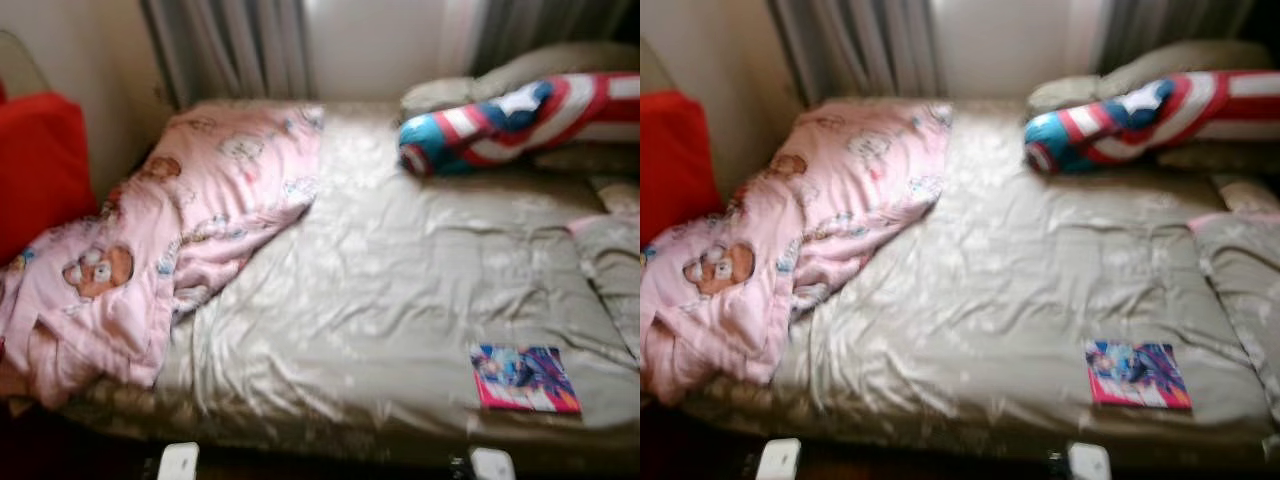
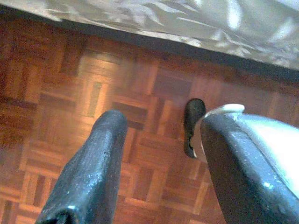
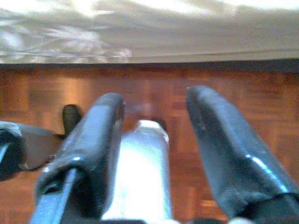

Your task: Clean up the room

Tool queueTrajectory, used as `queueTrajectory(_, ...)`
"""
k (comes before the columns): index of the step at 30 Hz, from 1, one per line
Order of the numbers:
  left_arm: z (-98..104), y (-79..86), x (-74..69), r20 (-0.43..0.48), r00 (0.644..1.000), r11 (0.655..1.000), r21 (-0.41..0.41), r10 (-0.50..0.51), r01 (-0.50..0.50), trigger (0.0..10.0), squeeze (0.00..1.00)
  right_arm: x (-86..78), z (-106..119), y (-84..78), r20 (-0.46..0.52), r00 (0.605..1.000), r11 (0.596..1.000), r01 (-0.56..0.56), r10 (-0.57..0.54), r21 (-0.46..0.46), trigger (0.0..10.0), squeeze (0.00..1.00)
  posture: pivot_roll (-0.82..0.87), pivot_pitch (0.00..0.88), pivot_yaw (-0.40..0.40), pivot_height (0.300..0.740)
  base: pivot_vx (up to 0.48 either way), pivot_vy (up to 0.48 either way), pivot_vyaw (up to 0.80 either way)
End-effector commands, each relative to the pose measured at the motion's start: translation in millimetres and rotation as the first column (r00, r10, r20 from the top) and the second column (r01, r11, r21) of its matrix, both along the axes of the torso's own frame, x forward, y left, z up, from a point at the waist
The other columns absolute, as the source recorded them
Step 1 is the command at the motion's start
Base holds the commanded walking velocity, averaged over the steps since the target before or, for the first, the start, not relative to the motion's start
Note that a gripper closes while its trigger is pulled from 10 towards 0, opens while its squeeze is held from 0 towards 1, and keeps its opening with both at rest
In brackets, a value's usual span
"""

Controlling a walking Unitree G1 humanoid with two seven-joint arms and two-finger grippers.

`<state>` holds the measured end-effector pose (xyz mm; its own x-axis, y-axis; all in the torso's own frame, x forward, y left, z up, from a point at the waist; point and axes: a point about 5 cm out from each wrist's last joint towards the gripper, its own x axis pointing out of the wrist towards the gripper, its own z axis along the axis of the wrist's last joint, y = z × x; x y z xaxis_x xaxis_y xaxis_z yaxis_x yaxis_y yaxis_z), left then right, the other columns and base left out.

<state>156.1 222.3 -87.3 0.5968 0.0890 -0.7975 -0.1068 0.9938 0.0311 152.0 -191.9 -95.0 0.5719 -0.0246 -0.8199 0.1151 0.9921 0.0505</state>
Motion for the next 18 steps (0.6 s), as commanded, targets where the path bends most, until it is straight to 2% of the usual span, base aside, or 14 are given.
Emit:
queueTrajectory(1,-2.7,-0.6,-5.7,-0.021,1.0,1.0,-0.006,0.005,-0.005,10.0,0.0,-5.0,-1.4,-5.9,-0.022,1.0,1.0,0.021,-0.021,-0.009,10.0,0.0,-0.03,0.063,0.029,0.74,0.0,0.277,0.0)
queueTrajectory(5,-4.6,1.3,-12.3,-0.032,0.999,1.0,-0.006,0.01,-0.01,10.0,0.0,2.3,0.1,1.6,-0.011,1.0,1.0,0.023,-0.023,0.005,10.0,0.0,-0.03,0.064,0.028,0.74,0.0,0.279,0.0)
queueTrajectory(15,-5.7,-2.1,-13.1,-0.036,0.999,1.0,-0.008,0.01,-0.01,10.0,0.0,-1.2,-0.9,0.1,-0.017,1.0,1.0,0.0,-0.001,-0.009,10.0,0.0,-0.03,0.061,0.027,0.74,0.0,0.278,0.0)
queueTrajectory(18,-5.3,-3.5,-11.0,-0.034,0.999,1.0,-0.009,0.009,-0.01,10.0,0.0,-0.8,-0.6,-0.2,-0.013,1.0,1.0,-0.002,0.002,-0.013,10.0,0.0,-0.03,0.059,0.028,0.74,0.0,0.279,0.64)
